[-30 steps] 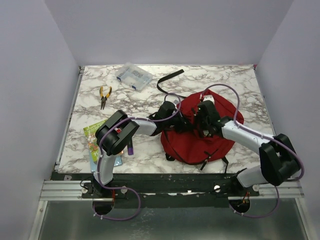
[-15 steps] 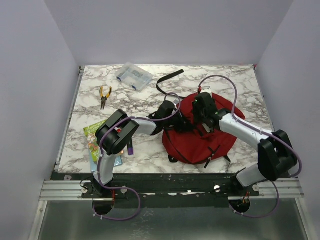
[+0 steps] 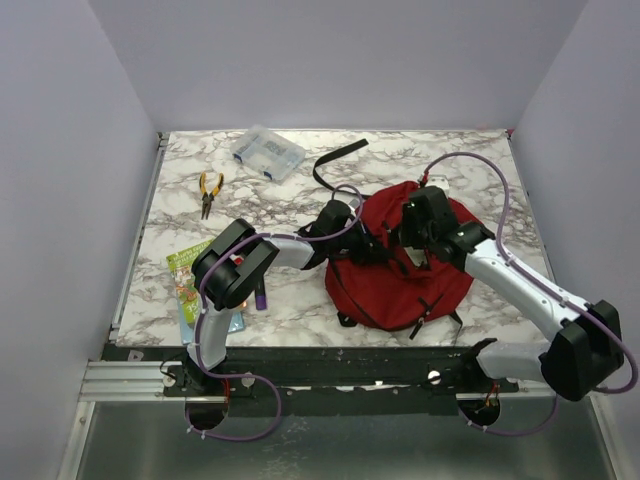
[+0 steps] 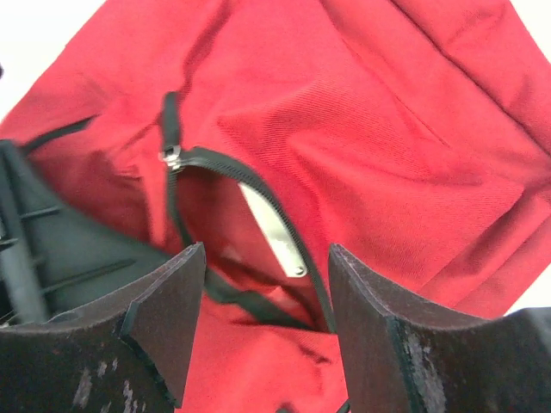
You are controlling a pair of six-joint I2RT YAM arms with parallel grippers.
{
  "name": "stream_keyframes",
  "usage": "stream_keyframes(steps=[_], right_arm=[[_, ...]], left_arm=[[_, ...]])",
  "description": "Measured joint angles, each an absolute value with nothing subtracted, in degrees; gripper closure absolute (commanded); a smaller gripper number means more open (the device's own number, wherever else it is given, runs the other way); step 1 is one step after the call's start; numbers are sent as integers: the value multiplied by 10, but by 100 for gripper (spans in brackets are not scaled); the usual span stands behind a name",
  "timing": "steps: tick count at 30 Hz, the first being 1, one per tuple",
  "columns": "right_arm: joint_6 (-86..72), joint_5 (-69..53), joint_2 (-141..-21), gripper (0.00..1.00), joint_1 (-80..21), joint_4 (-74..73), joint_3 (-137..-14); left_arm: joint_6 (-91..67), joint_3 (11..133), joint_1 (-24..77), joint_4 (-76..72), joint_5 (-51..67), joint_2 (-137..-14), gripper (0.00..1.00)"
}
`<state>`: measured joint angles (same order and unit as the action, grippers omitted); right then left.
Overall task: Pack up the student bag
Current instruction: Place the stationery in the student bag.
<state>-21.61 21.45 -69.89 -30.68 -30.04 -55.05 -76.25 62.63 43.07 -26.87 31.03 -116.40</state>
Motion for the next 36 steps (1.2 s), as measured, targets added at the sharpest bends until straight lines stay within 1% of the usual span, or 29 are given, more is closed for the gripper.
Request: stream_keyframes(steps=[3, 6, 8, 10, 12, 14, 16, 20, 24, 28, 29, 31, 33, 35, 36], right_arm=[[-214, 254, -748, 42, -306, -304, -550], [-209, 292, -791, 51, -306, -305, -550], [-205, 322, -813, 62, -306, -305, -550], [-196, 357, -830, 78, -306, -304, -552], [-191, 391, -843, 86, -306, -309, -563], [-183, 425, -850, 88, -306, -321, -586], [-173, 454, -842, 89, -306, -329, -613], [-149, 464, -789, 91, -306, -324, -629], [-146, 433, -757, 93, -306, -322, -623], [-157, 371, -759, 96, -307, -316, -578], [-160, 359, -760, 98, -307, -316, -569], [-167, 337, -762, 99, -306, -316, -553], [-169, 320, -762, 99, -306, -316, -548], [-169, 307, -759, 99, -306, -309, -547], [-169, 301, -757, 100, -306, -307, -547]], left_arm=[[-764, 626, 431, -268, 317, -1164, 100], [-770, 630, 431, -265, 328, -1163, 100], [-774, 636, 431, -260, 335, -1160, 100], [-777, 646, 431, -251, 341, -1151, 100], [-780, 662, 431, -240, 346, -1139, 100], [-782, 680, 431, -234, 351, -1127, 100], [-782, 701, 431, -227, 356, -1116, 100], [-782, 714, 434, -228, 365, -1095, 100], [-775, 699, 435, -238, 371, -1088, 100], [-759, 666, 433, -236, 376, -1100, 100], [-753, 655, 431, -232, 379, -1107, 95], [-738, 637, 428, -218, 380, -1108, 79], [-715, 626, 424, -199, 380, -1105, 58], [-693, 623, 420, -175, 379, -1094, 46], [-668, 623, 419, -149, 375, -1080, 41]])
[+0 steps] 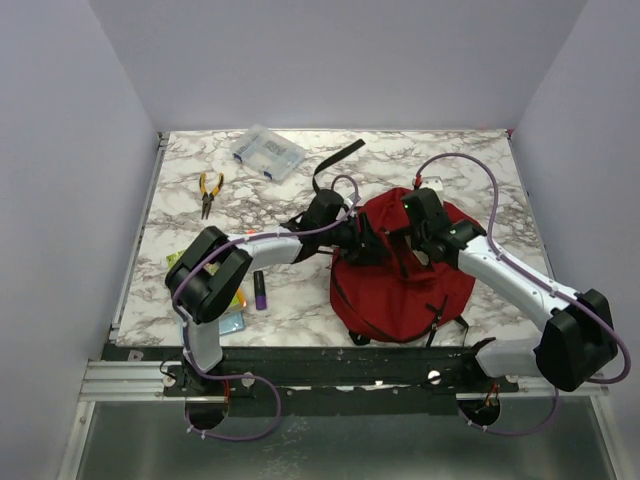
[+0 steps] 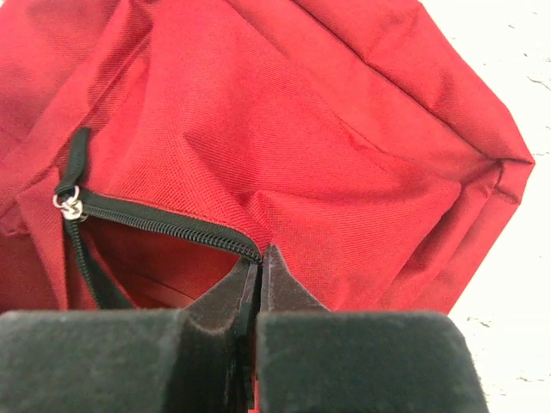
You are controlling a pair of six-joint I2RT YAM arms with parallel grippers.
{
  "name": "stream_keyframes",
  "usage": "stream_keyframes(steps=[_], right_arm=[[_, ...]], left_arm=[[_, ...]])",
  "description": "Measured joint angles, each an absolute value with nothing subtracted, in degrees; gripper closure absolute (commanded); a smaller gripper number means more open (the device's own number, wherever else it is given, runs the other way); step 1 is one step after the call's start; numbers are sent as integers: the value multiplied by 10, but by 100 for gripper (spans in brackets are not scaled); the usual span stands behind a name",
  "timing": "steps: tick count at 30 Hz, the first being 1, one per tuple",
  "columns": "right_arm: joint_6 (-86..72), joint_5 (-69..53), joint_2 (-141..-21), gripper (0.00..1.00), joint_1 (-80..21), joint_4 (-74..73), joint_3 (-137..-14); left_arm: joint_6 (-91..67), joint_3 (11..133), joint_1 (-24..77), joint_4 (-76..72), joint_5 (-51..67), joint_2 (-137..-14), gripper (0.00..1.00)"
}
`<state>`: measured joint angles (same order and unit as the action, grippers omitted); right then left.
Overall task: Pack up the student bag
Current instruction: Place the stationery in the student bag.
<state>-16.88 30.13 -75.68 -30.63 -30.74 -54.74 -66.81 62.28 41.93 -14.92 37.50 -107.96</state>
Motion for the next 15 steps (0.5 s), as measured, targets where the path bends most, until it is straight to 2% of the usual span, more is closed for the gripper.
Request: stream_keyframes(steps=[5, 11, 15], right_arm=[[-169, 275, -744, 99, -306, -302, -547], [-169, 251, -731, 99, -306, -299, -544], [-170, 239, -728, 99, -305, -295, -543]], left_arm=[[-592, 614, 413, -81, 362, -996, 13], [-494, 512, 398, 17, 315, -799, 7], [-439, 476, 389, 139, 206, -695, 7]])
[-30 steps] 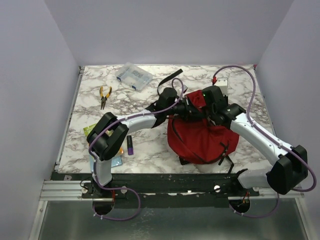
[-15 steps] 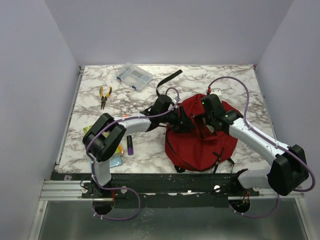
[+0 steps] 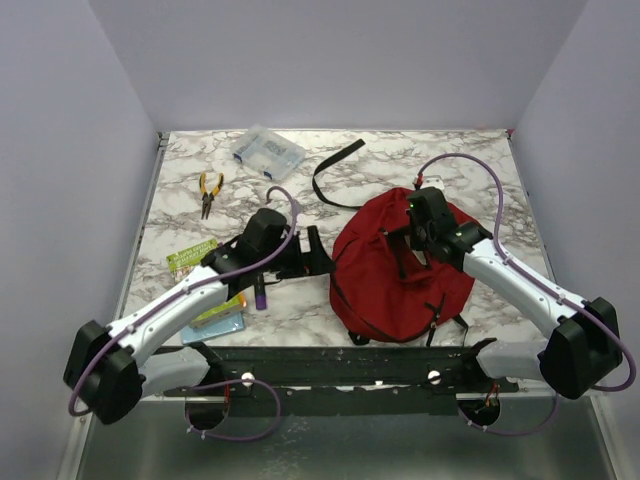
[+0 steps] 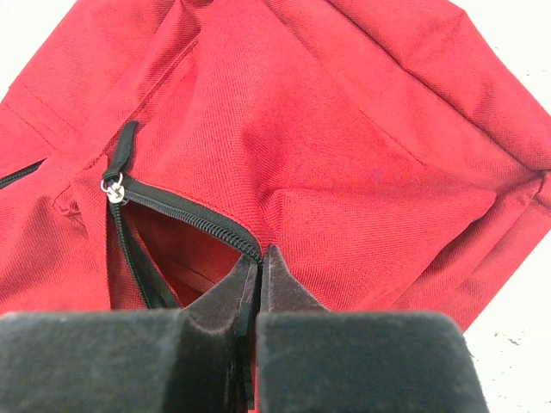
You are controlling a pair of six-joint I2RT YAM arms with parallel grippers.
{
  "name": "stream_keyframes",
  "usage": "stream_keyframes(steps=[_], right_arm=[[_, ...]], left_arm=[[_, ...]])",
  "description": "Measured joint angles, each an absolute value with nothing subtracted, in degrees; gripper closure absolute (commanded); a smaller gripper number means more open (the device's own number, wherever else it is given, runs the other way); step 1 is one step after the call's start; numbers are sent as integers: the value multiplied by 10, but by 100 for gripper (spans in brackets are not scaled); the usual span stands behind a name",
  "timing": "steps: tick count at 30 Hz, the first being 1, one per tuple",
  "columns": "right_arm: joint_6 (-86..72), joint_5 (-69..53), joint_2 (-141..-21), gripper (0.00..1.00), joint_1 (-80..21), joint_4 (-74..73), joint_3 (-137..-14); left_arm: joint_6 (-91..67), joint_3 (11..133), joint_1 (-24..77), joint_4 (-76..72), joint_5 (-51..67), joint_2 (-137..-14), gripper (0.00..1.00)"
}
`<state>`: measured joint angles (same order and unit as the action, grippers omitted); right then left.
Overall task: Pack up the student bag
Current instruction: Place the stationery in the student bag, then pick up the stationery from the center of the board.
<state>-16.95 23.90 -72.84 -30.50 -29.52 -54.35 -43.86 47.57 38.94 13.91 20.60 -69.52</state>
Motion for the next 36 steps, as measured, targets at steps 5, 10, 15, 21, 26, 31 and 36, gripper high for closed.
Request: stream_keyframes(steps=[5, 10, 15, 21, 26, 31, 36], right_arm=[[-171, 220, -729, 99, -303, -283, -540], [-174, 206, -734, 99, -303, -279, -540], [-174, 202, -735, 99, -303, -279, -540], [-174, 202, -734, 99, -303, -279, -540], [-173, 200, -734, 99, -303, -279, -540], [-173, 200, -734, 99, -303, -279, -540], [-173, 199, -734, 99, -303, -279, -540]], left_arm=[[-427, 417, 375, 266, 22, -596, 8], [-462, 360, 358, 329, -91, -605, 15], [-484, 341, 352, 334, -130, -634, 25], [-496, 322, 348, 314, -133, -665, 47], [-498, 320, 348, 305, -135, -681, 69], [-502, 315, 349, 294, -131, -678, 86], [-501, 311, 376, 299, -121, -655, 91]])
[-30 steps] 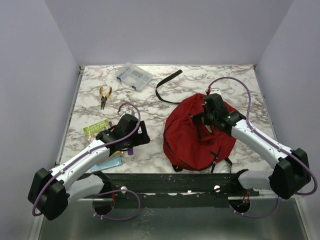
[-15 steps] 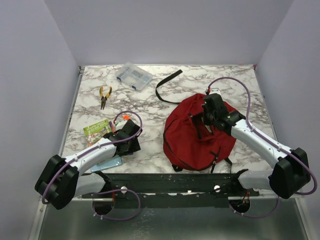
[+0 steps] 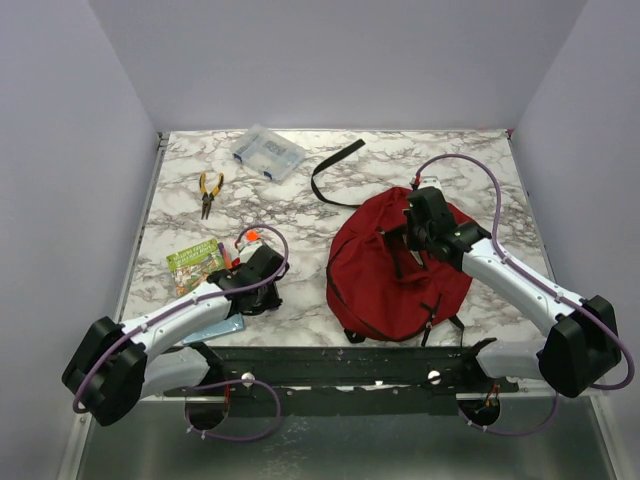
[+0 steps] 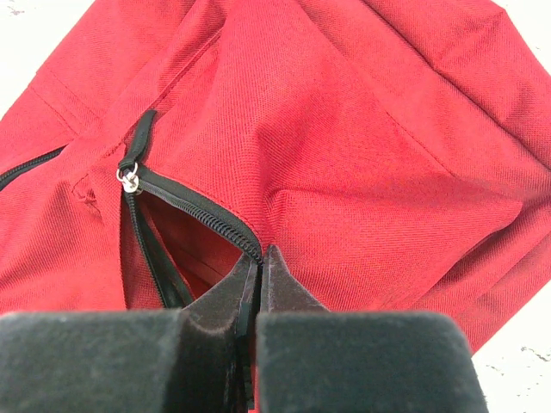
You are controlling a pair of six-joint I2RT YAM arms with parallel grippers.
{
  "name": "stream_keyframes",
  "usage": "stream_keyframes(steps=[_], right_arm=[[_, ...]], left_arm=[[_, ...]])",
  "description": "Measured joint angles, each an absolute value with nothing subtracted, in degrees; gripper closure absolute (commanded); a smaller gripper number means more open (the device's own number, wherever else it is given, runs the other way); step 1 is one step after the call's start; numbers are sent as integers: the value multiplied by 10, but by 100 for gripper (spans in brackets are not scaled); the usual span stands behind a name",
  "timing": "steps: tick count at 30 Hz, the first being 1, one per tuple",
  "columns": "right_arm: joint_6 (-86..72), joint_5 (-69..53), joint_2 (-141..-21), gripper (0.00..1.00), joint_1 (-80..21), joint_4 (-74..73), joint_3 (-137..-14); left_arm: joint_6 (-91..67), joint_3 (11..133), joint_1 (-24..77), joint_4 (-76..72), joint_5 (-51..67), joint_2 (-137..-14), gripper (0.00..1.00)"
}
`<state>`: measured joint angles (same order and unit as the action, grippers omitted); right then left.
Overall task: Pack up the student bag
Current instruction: Pick up the stationery from the center of the board, then place the stationery in the student bag.
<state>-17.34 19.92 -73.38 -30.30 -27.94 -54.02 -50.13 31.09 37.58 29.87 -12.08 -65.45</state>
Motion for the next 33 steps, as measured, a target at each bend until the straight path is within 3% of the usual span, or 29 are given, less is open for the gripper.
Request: stream_keyframes(steps=[11, 20, 30, 33], right_arm=[[-174, 195, -734, 99, -303, -278, -540], [-174, 184, -726, 99, -303, -270, -539], [-175, 174, -718, 99, -303, -266, -537], [-175, 170, -715, 99, -303, -266, -536]], left_arm=[[-475, 447, 518, 263, 24, -637, 95], [-521, 549, 564, 149, 212, -840, 97], [-543, 679, 561, 127, 253, -969, 100], [-568, 699, 552, 124, 252, -997, 97]])
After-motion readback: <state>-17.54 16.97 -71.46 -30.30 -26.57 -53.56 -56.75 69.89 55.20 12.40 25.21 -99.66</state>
